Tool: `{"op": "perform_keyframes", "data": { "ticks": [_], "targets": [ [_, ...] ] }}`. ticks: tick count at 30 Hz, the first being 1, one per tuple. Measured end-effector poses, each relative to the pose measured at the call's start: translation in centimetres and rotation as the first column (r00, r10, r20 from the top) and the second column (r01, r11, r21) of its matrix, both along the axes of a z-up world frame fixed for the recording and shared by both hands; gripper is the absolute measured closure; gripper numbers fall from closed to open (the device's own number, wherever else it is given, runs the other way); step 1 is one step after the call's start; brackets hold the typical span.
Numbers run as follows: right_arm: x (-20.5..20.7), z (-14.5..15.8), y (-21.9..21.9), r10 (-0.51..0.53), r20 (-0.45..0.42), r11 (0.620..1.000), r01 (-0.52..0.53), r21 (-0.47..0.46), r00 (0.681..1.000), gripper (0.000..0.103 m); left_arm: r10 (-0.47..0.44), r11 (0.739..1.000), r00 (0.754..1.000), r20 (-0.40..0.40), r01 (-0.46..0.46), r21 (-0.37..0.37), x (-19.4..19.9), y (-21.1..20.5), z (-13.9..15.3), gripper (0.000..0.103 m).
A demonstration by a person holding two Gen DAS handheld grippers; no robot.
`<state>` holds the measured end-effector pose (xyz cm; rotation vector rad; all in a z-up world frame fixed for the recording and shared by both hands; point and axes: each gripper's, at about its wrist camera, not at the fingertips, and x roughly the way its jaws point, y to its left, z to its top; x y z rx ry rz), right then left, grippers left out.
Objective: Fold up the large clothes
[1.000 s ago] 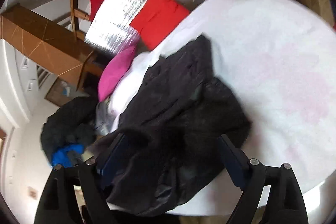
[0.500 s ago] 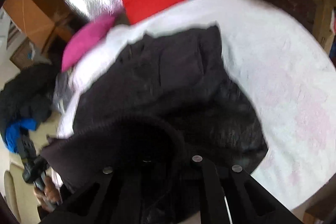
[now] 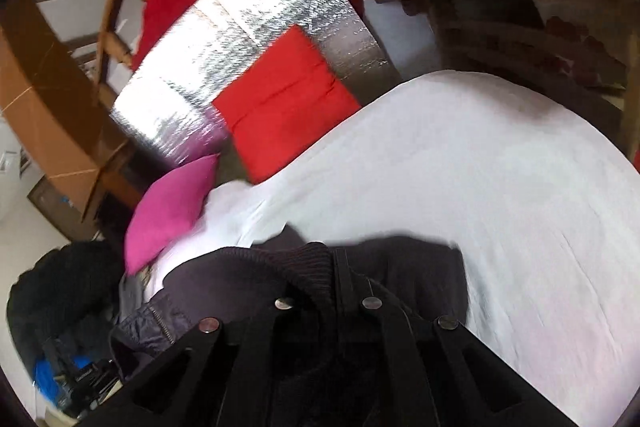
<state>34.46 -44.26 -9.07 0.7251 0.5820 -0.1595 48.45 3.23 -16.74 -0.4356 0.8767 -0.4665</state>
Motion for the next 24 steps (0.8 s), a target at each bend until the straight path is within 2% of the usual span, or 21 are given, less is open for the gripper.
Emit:
{"op": "perform_keyframes", "data": {
  "ticks": [3, 6, 8, 9, 10, 11, 12, 13, 14, 15, 16, 17, 19, 22, 24],
  "targets": [
    [5.4, -2.3, -1.4, -0.003, -0.050, 1.000, 0.004, 0.016, 0.999, 0.098, 0.016, 0.999, 0.999, -0.035, -0.015, 0.030, 3.5, -1.5, -1.8, 0.094],
    [9.7, -5.3, -2.3, 0.017, -0.108, 0.999, -0.013, 0.032, 0.994, 0.098, 0.048, 0.998, 0.989, -0.137, -0.042, 0.046, 6.4, -2.2, -5.4, 0.091],
    [11.5, -7.6, -2.9, 0.042, -0.140, 0.996, -0.030, 0.084, 0.989, 0.096, 0.048, 0.999, 0.978, -0.203, -0.044, 0.026, 7.1, -2.3, -7.6, 0.091],
    [12.2, -9.0, -3.4, 0.052, -0.164, 0.991, -0.031, 0.129, 0.985, 0.096, 0.039, 0.999, 0.973, -0.227, -0.038, 0.010, 7.2, -2.2, -8.5, 0.088],
    [12.2, -10.0, -4.0, 0.065, -0.174, 0.985, -0.036, 0.167, 0.983, 0.092, 0.036, 0.999, 0.972, -0.232, -0.036, 0.003, 7.0, -2.1, -8.7, 0.085],
    [11.9, -10.8, -4.5, 0.073, -0.161, 0.976, -0.038, 0.214, 0.984, 0.079, 0.028, 0.999, 0.973, -0.228, -0.032, -0.013, 6.6, -1.7, -8.7, 0.082],
    [11.5, -11.2, -4.9, 0.072, -0.142, 0.967, -0.035, 0.251, 0.987, 0.070, 0.020, 0.999, 0.979, -0.201, -0.029, -0.042, 5.9, -1.0, -8.1, 0.073],
    [10.6, -11.4, -5.4, 0.071, -0.113, 0.953, -0.035, 0.300, 0.991, 0.045, 0.030, 0.997, 0.986, -0.166, -0.042, -0.067, 5.1, -0.1, -7.2, 0.056],
    [9.6, -11.4, -6.0, 0.074, -0.070, 0.936, -0.045, 0.349, 0.995, 0.028, 0.058, 0.992, 0.991, -0.122, -0.070, -0.102, 4.0, 1.1, -6.2, 0.045],
    [8.5, -11.2, -6.6, 0.066, -0.019, 0.921, -0.054, 0.385, 0.998, 0.025, 0.095, 0.986, 0.992, -0.085, -0.106, -0.127, 3.0, 2.3, -5.3, 0.026],
    [7.1, -10.8, -7.1, 0.039, 0.033, 0.913, -0.049, 0.405, 0.999, 0.021, 0.166, 0.972, 0.986, -0.029, -0.169, -0.165, 1.2, 4.0, -4.1, 0.017],
    [5.7, -10.3, -7.6, 0.009, 0.064, 0.912, -0.035, 0.408, 0.998, 0.017, 0.230, 0.955, 0.973, 0.009, -0.224, -0.195, -0.6, 5.5, -3.3, 0.015],
    [2.4, -9.0, -8.0, -0.040, 0.084, 0.931, 0.006, 0.365, 0.996, 0.013, 0.296, 0.937, 0.955, 0.022, -0.286, -0.202, -3.4, 7.2, -2.6, 0.011],
    [-1.4, -8.1, -6.9, -0.014, 0.089, 0.948, -0.015, 0.318, 0.996, 0.013, 0.318, 0.935, 0.948, -0.016, -0.317, -0.157, -7.7, 8.4, -3.3, 0.011],
    [-4.3, -8.5, -5.9, -0.003, 0.074, 0.942, -0.022, 0.334, 0.997, 0.013, 0.356, 0.925, 0.933, -0.058, -0.361, -0.118, -10.9, 8.9, -4.7, 0.011]
  ]
}}
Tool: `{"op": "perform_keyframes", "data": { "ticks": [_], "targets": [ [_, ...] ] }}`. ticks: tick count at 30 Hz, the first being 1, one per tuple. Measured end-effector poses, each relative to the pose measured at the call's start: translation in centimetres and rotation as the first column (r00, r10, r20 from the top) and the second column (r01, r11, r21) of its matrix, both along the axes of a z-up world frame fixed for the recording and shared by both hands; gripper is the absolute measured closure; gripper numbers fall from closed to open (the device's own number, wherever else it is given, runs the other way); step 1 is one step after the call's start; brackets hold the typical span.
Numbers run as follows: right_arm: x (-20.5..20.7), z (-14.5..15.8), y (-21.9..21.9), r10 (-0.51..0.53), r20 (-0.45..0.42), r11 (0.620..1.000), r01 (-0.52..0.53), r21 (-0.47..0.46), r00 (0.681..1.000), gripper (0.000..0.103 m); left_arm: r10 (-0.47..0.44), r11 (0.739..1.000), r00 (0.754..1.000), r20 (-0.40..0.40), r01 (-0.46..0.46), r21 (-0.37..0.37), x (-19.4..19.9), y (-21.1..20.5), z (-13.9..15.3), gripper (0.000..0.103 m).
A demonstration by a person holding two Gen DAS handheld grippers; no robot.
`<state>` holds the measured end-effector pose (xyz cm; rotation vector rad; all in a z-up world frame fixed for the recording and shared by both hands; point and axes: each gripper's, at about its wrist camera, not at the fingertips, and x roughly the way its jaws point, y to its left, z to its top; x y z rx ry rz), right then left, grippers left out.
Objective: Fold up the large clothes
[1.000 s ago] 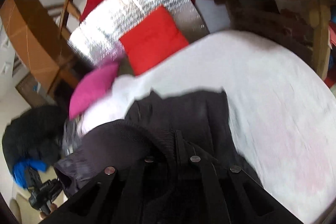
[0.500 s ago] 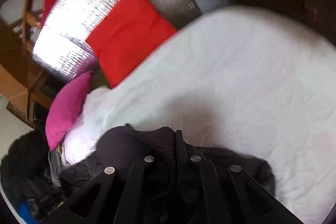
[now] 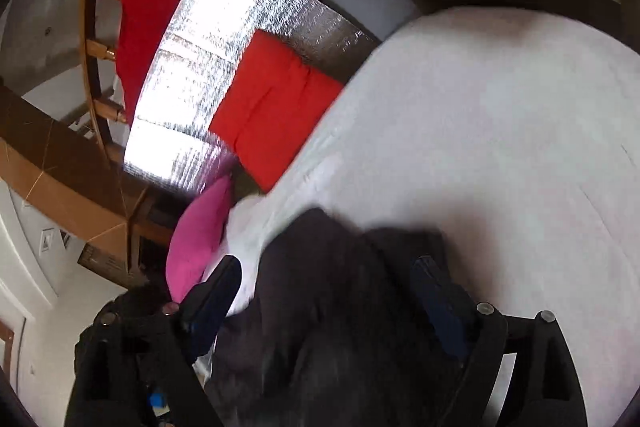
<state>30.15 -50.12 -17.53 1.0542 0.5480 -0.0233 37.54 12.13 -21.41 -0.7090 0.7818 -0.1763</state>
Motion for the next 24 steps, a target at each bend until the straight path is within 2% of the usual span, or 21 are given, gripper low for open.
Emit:
{"op": "perform_keyframes", "data": {
  "ticks": [2, 5, 8, 10, 14, 17, 21, 24],
  "targets": [
    [-3.1, -0.7, 1.2, 0.013, -0.009, 0.999, -0.013, 0.048, 1.000, 0.013, 0.042, 0.999, 0.998, -0.054, -0.043, -0.010, -3.2, 0.2, -1.8, 0.011],
    [-6.7, -2.0, 3.5, 0.036, -0.016, 0.993, -0.034, 0.110, 0.999, 0.013, 0.007, 0.996, 0.991, -0.132, -0.020, -0.091, -5.9, -0.5, -4.2, 0.011],
    [-8.6, -3.2, 6.0, 0.085, -0.036, 0.986, -0.079, 0.150, 0.996, 0.013, -0.029, 0.981, 0.983, -0.180, -0.007, -0.196, -6.5, -1.4, -6.0, 0.011],
    [-9.4, -4.5, 7.3, 0.100, -0.041, 0.974, -0.090, 0.207, 0.994, 0.013, -0.053, 0.977, 0.975, -0.216, 0.006, -0.211, -6.2, -2.2, -6.9, 0.011],
    [-8.6, -7.0, 9.3, 0.137, -0.103, 0.958, -0.105, 0.268, 0.985, 0.013, -0.063, 0.970, 0.959, -0.276, -0.006, -0.243, -5.3, -3.5, -8.5, 0.011],
    [-7.1, -8.2, 9.6, 0.116, -0.119, 0.953, -0.077, 0.294, 0.986, 0.013, -0.077, 0.960, 0.955, -0.286, -0.006, -0.281, -4.7, -4.4, -9.0, 0.011],
    [-5.0, -9.6, 9.0, 0.049, -0.129, 0.950, -0.007, 0.313, 0.990, 0.013, -0.008, 0.954, 0.968, -0.252, -0.068, -0.292, -3.7, -4.5, -8.8, 0.011],
    [-4.2, -10.1, 8.7, -0.013, -0.115, 0.946, 0.050, 0.321, 0.993, 0.012, 0.032, 0.943, 0.967, -0.251, -0.113, -0.314, -2.7, -4.6, -9.2, 0.012]
  ]
}}
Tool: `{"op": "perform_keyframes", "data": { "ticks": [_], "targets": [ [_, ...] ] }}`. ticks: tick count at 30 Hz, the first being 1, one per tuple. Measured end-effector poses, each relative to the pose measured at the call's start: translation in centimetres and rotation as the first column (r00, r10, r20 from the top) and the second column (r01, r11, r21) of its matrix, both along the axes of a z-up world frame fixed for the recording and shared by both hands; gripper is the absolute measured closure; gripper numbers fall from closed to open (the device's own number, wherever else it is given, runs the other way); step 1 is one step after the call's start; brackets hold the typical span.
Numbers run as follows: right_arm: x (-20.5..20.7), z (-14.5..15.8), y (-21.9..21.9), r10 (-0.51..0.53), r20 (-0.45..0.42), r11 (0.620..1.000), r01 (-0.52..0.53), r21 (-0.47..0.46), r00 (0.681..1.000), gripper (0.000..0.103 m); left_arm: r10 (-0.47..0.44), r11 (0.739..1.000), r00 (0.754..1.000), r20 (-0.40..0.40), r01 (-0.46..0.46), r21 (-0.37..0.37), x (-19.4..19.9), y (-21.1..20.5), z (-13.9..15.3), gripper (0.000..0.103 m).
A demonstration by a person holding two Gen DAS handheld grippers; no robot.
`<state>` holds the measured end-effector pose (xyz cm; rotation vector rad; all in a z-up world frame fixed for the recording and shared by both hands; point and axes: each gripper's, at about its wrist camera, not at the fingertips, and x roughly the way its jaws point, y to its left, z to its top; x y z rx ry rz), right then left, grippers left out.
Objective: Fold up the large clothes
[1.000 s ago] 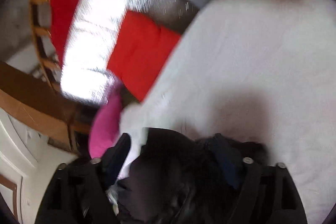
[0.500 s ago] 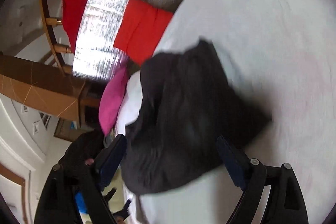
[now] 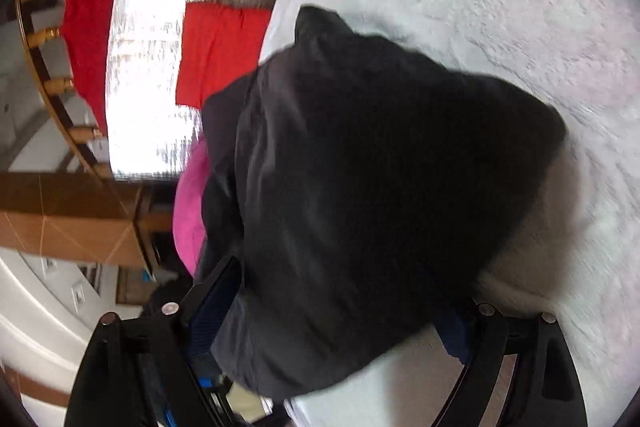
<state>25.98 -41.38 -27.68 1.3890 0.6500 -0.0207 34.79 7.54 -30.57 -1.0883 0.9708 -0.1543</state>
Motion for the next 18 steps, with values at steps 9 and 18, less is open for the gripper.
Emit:
{"op": "perform_keyframes", "data": {
  "ticks": [9, 18],
  "targets": [
    [0.7, 0.6, 0.0, -0.095, -0.035, 0.984, 0.089, -0.154, 0.995, 0.057, 0.014, 0.999, 0.999, 0.036, -0.016, 0.046, 0.9, 0.3, 0.9, 0.059],
    [-0.7, 4.4, 1.2, -0.019, 0.003, 0.940, 0.019, -0.340, 1.000, 0.071, -0.033, 0.991, 0.992, 0.120, 0.017, 0.135, -2.8, 0.4, 3.8, 0.080]
  ]
}}
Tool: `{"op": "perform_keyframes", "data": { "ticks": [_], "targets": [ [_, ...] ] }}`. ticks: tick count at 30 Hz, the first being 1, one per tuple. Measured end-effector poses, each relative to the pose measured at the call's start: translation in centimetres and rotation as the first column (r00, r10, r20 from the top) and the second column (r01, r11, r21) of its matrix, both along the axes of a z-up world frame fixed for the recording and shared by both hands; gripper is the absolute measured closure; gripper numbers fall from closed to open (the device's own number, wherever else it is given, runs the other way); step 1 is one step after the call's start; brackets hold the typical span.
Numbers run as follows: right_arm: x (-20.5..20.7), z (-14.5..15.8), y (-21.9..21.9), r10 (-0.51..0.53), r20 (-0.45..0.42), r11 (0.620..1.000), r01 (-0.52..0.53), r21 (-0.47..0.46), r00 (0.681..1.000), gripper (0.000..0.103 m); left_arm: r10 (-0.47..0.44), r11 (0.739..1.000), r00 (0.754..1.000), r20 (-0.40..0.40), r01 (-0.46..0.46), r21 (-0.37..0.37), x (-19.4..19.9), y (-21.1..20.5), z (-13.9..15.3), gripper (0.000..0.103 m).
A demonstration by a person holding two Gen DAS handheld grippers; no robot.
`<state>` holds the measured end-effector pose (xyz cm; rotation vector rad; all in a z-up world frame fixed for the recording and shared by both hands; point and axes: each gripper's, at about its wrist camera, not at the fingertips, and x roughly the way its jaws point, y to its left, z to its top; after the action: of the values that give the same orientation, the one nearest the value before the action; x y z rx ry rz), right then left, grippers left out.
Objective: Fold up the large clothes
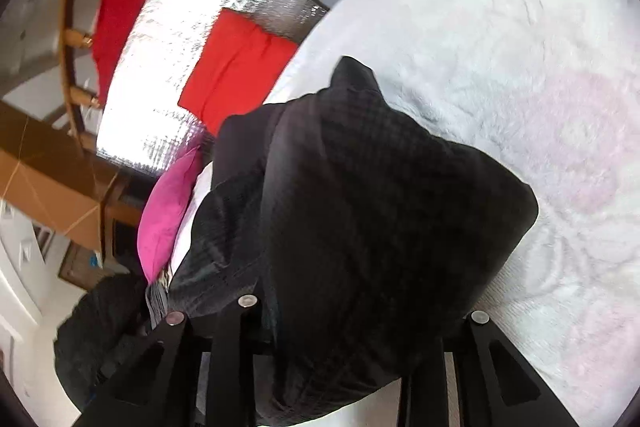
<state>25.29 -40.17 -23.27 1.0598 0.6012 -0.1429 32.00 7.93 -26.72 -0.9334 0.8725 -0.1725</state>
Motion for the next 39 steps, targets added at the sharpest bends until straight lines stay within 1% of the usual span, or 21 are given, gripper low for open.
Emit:
{"op": "perform_keyframes", "data": {
  "ticks": [6, 8, 9, 10, 12, 13, 14, 15, 17, 20, 23, 24, 25, 26, 29, 31, 33, 36, 37, 38, 39],
  "targets": [
    [-5.2, 0.5, -0.5, 0.026, -0.029, 0.999, -0.027, -0.030, 0.999, 0.071, -0.039, 0.998, 0.999, 0.006, 0.039, 0.043, -5.4, 0.1, 1.1, 0.080],
    [-7.0, 0.2, -0.9, 0.032, -0.043, 0.999, -0.033, -0.024, 0.999, 0.071, -0.054, 0.996, 0.999, -0.003, 0.054, 0.072, -7.0, -0.1, 1.0, 0.077],
    [-8.1, 0.1, -1.1, 0.042, -0.059, 0.999, -0.044, -0.024, 0.997, 0.071, -0.064, 0.994, 0.998, -0.016, 0.066, 0.089, -7.6, -0.1, 0.8, 0.072],
    [-8.8, -0.1, -1.3, 0.059, -0.082, 0.998, -0.061, -0.021, 0.995, 0.067, -0.086, 0.989, 0.995, -0.050, 0.092, 0.114, -7.9, -0.2, 0.7, 0.063],
    [-9.8, -0.5, -1.5, 0.099, -0.134, 0.995, -0.098, 0.019, 0.986, 0.062, -0.153, 0.973, 0.983, -0.100, 0.168, 0.157, -8.3, -0.3, 1.1, 0.060],
    [-10.3, -0.6, -1.6, 0.126, -0.165, 0.992, -0.119, 0.047, 0.978, 0.043, -0.203, 0.960, 0.973, -0.108, 0.220, 0.171, -8.8, -0.2, 1.7, 0.058],
    [-10.7, -0.5, -1.5, 0.157, -0.192, 0.987, -0.147, 0.062, 0.969, 0.035, -0.254, 0.945, 0.961, -0.114, 0.271, 0.182, -9.3, -0.2, 2.4, 0.058],
    [-11.3, -0.1, -1.3, 0.196, -0.207, 0.980, -0.188, 0.059, 0.959, 0.035, -0.291, 0.933, 0.950, -0.113, 0.308, 0.188, -9.7, -0.1, 3.1, 0.058],
    [-12.7, 1.8, -0.7, 0.271, -0.234, 0.957, -0.286, -0.036, 0.934, 0.035, -0.352, 0.907, 0.933, -0.078, 0.360, 0.217, -10.5, 0.3, 5.0, 0.057],
    [-13.7, 5.8, -0.3, 0.331, -0.190, 0.916, -0.363, -0.171, 0.924, 0.035, -0.347, 0.872, 0.938, -0.013, 0.328, 0.363, -8.9, 0.3, 8.7, 0.037],
    [-12.6, 9.2, -0.6, 0.321, -0.114, 0.900, -0.340, -0.273, 0.940, 0.035, -0.305, 0.865, 0.952, 0.025, 0.265, 0.427, -5.5, -0.2, 10.8, 0.030],
    [-11.6, 10.0, -0.7, 0.303, -0.102, 0.898, -0.320, -0.302, 0.947, 0.035, -0.303, 0.857, 0.953, 0.026, 0.261, 0.444, -3.7, -0.9, 11.2, 0.023],
    [-10.2, 10.5, -0.8, 0.284, -0.102, 0.895, -0.302, -0.328, 0.953, 0.035, -0.300, 0.842, 0.954, 0.005, 0.262, 0.471, -1.4, -1.8, 11.3, 0.018],
    [-9.4, 10.6, -1.0, 0.274, -0.099, 0.893, -0.291, -0.343, 0.957, 0.035, -0.289, 0.823, 0.957, -0.020, 0.260, 0.505, 0.0, -2.6, 11.1, 0.018],
    [-5.0, 10.2, -1.2, 0.243, -0.105, 0.894, -0.265, -0.361, 0.964, 0.035, -0.267, 0.743, 0.962, -0.060, 0.245, 0.624, 3.9, -5.0, 10.0, 0.018],
    [-1.6, 9.1, -1.1, 0.229, -0.138, 0.884, -0.265, -0.384, 0.964, 0.035, -0.279, 0.666, 0.952, -0.122, 0.283, 0.690, 6.9, -7.3, 8.6, 0.018],
    [1.1, 8.0, -0.8, 0.229, -0.182, 0.869, -0.285, -0.405, 0.956, 0.035, -0.309, 0.610, 0.937, -0.161, 0.325, 0.723, 8.8, -9.1, 7.0, 0.018],
    [4.5, 7.0, -0.5, 0.237, -0.246, 0.822, -0.329, -0.465, 0.940, 0.035, -0.351, 0.581, 0.916, -0.195, 0.376, 0.722, 9.2, -10.2, 4.9, 0.018],
    [5.1, 6.8, -0.5, 0.245, -0.250, 0.813, -0.339, -0.474, 0.937, 0.035, -0.367, 0.559, 0.907, -0.206, 0.392, 0.730, 9.8, -10.9, 4.7, 0.018],
    [5.9, 6.7, -0.4, 0.258, -0.257, 0.804, -0.354, -0.478, 0.931, 0.035, -0.376, 0.533, 0.902, -0.213, 0.399, 0.746, 9.2, -11.5, 4.2, 0.018],
    [7.3, 6.7, -0.2, 0.267, -0.265, 0.795, -0.367, -0.483, 0.926, 0.035, -0.389, 0.490, 0.893, -0.225, 0.408, 0.770, 9.5, -12.1, 3.6, 0.018]
  ]
}}
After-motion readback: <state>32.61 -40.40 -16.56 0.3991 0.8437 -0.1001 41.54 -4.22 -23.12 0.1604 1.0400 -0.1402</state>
